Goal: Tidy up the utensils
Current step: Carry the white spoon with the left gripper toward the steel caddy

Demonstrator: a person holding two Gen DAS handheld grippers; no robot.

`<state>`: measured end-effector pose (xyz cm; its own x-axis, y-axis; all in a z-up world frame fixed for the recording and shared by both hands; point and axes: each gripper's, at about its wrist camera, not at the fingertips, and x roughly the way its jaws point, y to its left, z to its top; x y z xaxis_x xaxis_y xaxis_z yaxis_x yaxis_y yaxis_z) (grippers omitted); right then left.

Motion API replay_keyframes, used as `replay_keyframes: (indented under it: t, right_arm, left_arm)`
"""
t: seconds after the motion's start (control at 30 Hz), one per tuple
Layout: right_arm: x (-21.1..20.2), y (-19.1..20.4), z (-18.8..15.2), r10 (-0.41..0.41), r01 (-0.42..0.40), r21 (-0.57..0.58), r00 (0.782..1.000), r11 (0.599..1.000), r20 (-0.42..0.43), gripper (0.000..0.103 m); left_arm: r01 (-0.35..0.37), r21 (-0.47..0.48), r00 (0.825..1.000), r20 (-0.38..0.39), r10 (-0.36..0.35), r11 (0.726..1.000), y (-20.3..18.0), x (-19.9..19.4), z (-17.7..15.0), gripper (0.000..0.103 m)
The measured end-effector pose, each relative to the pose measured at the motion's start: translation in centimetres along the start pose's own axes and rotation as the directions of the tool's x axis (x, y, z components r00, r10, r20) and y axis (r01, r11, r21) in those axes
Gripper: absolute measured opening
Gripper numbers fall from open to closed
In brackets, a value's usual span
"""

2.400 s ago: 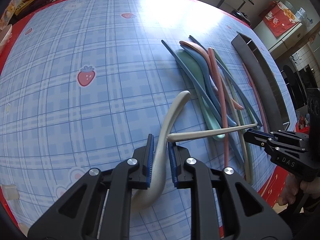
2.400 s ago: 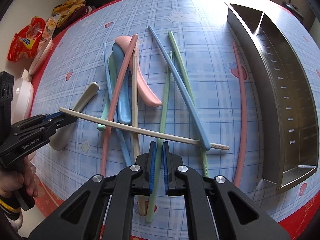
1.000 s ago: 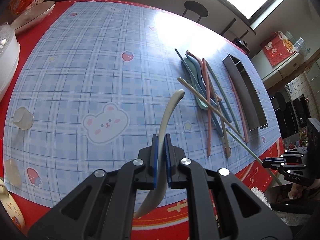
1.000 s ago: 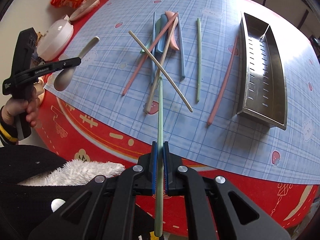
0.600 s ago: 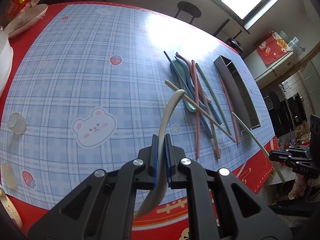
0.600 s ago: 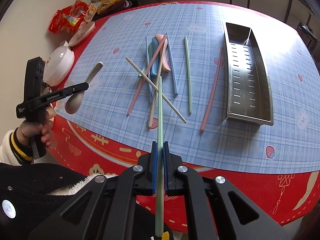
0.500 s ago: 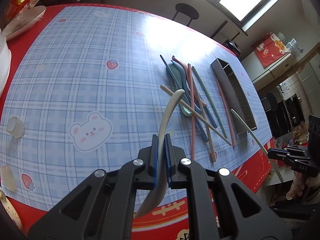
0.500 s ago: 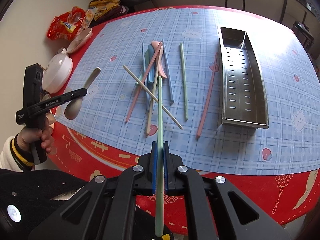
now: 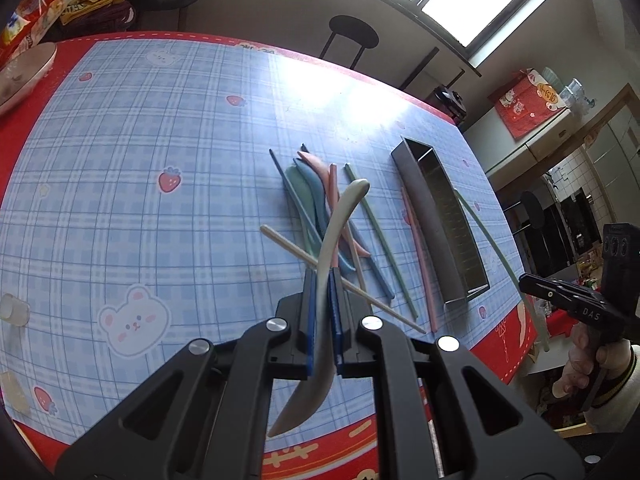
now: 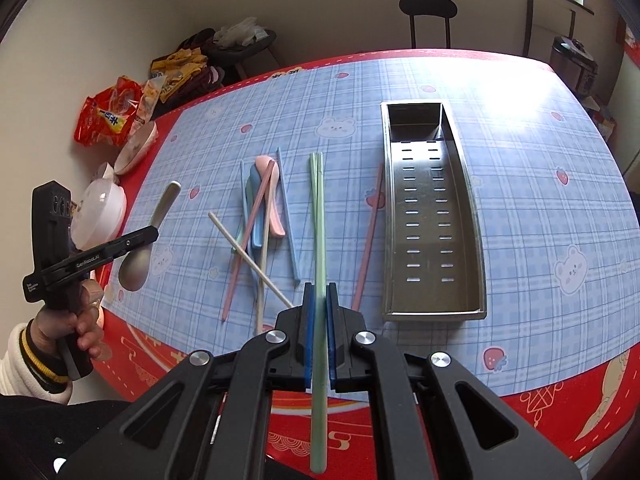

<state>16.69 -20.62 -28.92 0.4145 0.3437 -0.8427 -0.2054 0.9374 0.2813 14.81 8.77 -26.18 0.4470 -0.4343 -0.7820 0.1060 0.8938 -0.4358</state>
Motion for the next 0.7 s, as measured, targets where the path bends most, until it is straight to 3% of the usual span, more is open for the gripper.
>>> replay_keyframes:
  t: [0.47, 0.7]
  right_arm:
    - [2.6, -9.1, 3.7, 0.009, -0.009, 0.111, 1.0, 0.994, 0.0, 0.006]
    - [5.5, -11.2, 5.0, -0.008, 0.01, 0.173, 1.0, 0.985, -0.012, 0.006]
  left_arm:
    - [-0.009, 0.034, 0.999, -0.052, 0.011, 0.999, -8.8, 6.5, 5.6, 0.011]
    - [0.019, 0.003, 0.993, -0.118, -0.019, 1.0, -13.0, 11.8, 8.2, 0.011]
